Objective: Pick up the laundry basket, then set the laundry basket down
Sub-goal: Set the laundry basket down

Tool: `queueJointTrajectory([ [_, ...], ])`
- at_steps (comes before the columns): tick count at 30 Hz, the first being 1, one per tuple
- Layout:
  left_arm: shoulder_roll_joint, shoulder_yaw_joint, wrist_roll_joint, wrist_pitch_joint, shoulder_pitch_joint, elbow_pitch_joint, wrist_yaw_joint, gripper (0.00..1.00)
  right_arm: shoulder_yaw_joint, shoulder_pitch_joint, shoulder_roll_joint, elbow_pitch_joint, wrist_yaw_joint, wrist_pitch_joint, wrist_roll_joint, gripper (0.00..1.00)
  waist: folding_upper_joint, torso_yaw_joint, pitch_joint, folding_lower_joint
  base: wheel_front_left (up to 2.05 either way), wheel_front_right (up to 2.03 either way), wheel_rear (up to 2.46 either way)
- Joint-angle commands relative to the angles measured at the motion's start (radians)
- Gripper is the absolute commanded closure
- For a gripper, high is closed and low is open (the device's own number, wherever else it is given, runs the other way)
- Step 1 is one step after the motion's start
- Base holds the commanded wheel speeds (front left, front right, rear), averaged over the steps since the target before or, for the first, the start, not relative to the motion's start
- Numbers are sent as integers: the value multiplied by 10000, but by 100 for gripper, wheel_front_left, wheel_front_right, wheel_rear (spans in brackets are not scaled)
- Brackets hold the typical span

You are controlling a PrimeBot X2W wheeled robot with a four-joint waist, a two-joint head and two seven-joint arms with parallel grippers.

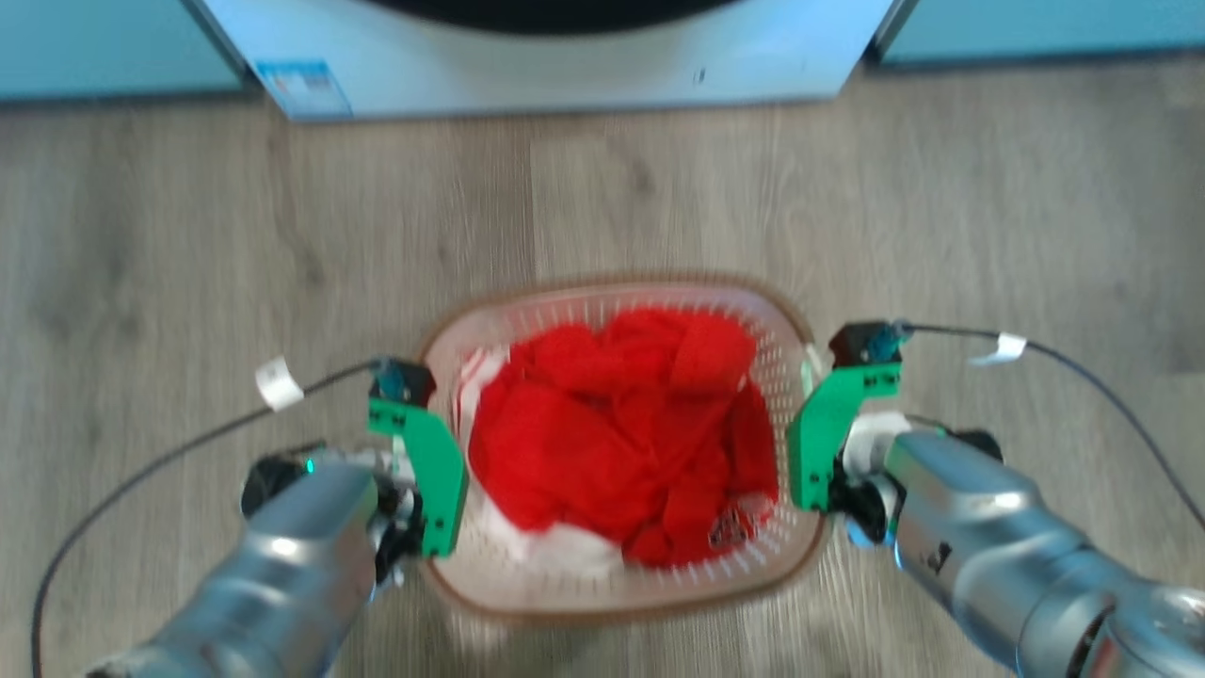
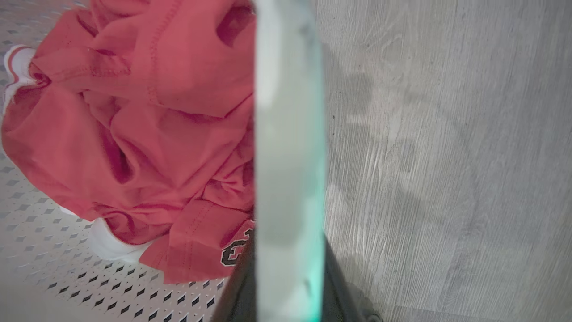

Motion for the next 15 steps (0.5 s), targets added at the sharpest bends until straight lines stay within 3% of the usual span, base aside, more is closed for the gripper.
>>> queueJointTrajectory([
  [1,-146,59,144,-131,-472,-158,-81,100,-22,-325,224,-178,75,-304,-118,100,0,92,924,-4,0,0,0],
  [15,-350,70,549,-1518,-2122,296,83,100,-100,-1631,224,288,75,-1757,-427,100,0,386,3722,-4,0,0,0],
])
